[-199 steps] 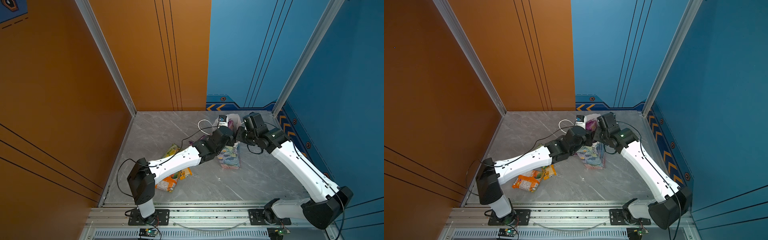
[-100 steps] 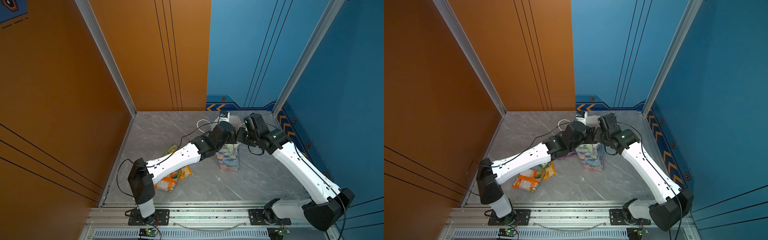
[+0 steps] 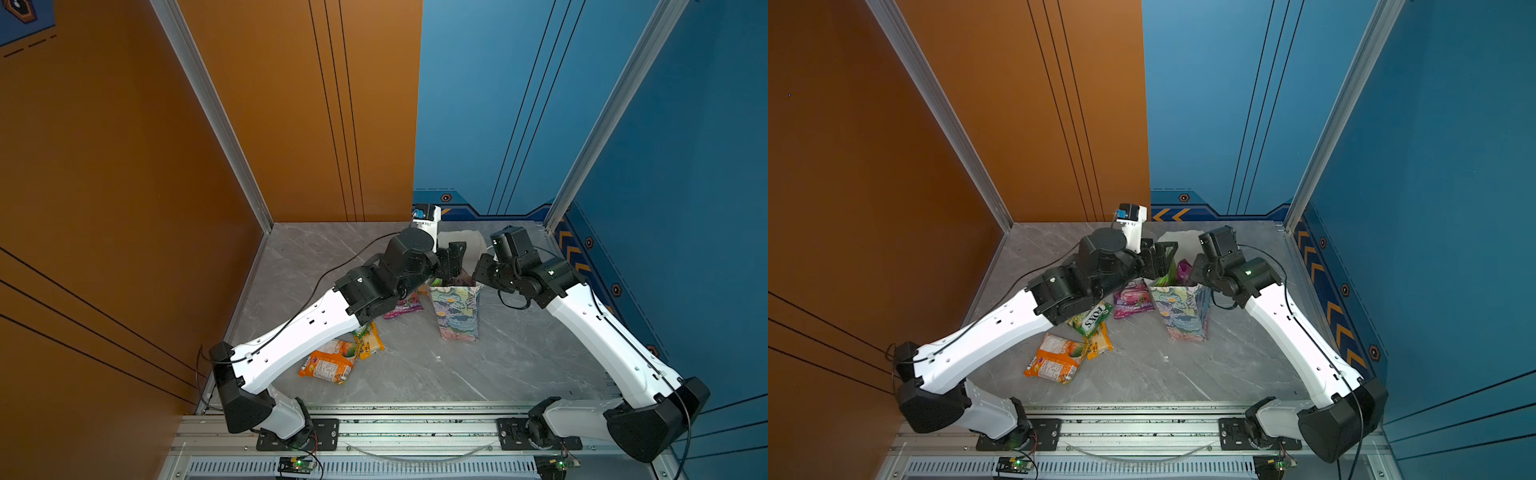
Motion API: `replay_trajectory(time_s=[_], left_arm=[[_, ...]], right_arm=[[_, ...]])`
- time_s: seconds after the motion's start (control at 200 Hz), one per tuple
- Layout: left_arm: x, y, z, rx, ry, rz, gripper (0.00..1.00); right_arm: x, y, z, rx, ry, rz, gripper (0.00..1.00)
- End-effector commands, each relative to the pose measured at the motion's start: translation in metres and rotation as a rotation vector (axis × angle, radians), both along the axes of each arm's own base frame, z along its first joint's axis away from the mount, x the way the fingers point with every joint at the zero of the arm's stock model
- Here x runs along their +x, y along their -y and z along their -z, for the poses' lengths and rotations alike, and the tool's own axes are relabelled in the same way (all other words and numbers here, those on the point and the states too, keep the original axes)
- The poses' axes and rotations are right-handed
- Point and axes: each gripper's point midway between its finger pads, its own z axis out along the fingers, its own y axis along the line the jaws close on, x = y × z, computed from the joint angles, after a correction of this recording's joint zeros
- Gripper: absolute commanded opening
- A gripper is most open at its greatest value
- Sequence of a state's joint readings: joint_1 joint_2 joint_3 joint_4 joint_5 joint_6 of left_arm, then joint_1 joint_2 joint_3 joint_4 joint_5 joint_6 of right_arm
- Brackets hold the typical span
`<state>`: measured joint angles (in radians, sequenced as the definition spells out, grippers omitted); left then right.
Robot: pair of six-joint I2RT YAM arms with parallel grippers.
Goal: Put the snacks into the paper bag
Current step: 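Open the left gripper, release the grape bag and withdraw from the paper bag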
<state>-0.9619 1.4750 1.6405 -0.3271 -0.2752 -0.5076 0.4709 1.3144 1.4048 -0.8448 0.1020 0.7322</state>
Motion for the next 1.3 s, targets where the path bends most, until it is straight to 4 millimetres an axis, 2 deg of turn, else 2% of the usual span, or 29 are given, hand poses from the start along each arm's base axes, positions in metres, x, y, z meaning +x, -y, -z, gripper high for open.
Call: replay_trajectory(time_s=[0.0,0.085,0.305,0.481,0.736,0.996,1.156,1.297], left_arm=[[-0.009,-0.025,-0.006,0.058,-0.002,0.012,0.74],[-0.013,-0.051,-0.005,0.091,-0.004,-0.019,0.76],[-0.011,-0.124,0.018,0.13,-0.062,-0.149,0.78],[-0.012,-0.162,0.044,0.162,-0.122,-0.215,0.8],[-0.018,-0.194,0.079,0.233,-0.201,-0.26,0.81],[-0.026,-0.21,0.115,0.278,-0.291,-0.284,0.82],[-0.036,-0.226,0.139,0.303,-0.364,-0.32,0.83],[-0.054,-0.233,0.171,0.322,-0.486,-0.321,0.83]], right_arm=[[-0.003,0.002,-0.008,0.003,0.022,-0.018,0.0],[-0.005,0.003,-0.009,-0.009,0.019,-0.029,0.0],[-0.006,0.009,-0.008,-0.022,0.015,-0.032,0.0],[-0.006,0.011,-0.01,-0.025,0.018,-0.039,0.0],[-0.008,0.013,-0.01,-0.032,0.02,-0.044,0.0],[-0.009,0.016,-0.009,-0.035,0.02,-0.045,0.0],[-0.012,0.018,-0.008,-0.039,0.02,-0.05,0.0],[-0.012,0.019,-0.006,-0.043,0.017,-0.054,0.0]])
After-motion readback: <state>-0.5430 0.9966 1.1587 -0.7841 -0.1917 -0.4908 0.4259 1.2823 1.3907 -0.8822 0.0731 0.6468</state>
